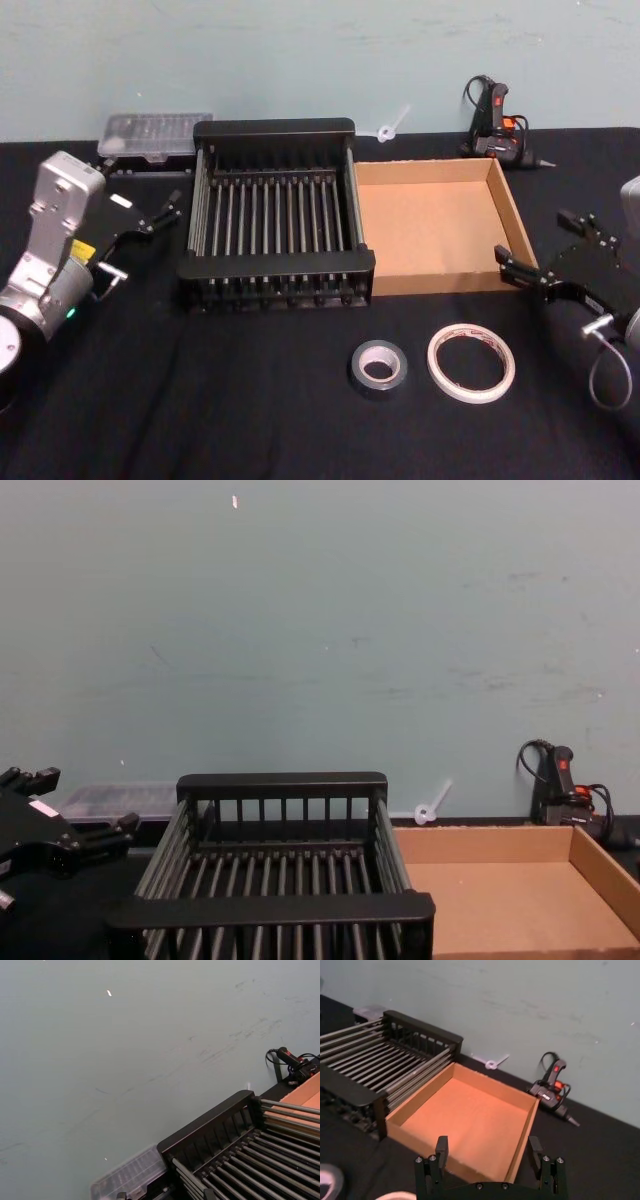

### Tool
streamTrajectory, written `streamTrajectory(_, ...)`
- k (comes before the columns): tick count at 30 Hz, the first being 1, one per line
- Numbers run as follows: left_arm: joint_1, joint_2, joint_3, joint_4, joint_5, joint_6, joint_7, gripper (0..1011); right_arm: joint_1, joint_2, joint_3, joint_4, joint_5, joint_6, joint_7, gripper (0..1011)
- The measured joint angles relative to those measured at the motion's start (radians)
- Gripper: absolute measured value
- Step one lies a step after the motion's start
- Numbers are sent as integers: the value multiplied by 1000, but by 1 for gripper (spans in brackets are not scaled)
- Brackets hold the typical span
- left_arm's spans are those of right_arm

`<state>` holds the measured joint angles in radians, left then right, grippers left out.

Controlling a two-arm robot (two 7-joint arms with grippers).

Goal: Pick up the white tape and place it into the black box , Pick up the silver tape and place it into the brown box.

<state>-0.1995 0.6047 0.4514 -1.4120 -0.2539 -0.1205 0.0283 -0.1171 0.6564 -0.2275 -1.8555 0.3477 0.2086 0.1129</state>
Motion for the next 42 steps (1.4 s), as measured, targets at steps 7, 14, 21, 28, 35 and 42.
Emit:
streamTrajectory(7,0,0,0,0,0,0,0,1001,-21,0,16,-10,16,34,39,1002)
streamTrajectory(14,0,0,0,0,0,0,0,1001,-34,-8,24,-14,24,70,68,1002)
streamTrajectory(21,0,0,0,0,0,0,0,1001,-39,-27,28,-4,31,98,90,1002)
streamTrajectory(28,0,0,0,0,0,0,0,1001,-40,-54,32,19,38,130,110,1002)
streamTrajectory(35,0,0,0,0,0,0,0,1001,-38,-73,34,40,38,145,129,1002)
streamTrajectory(42,0,0,0,0,0,0,0,1001,-29,-85,33,63,26,162,149,1002)
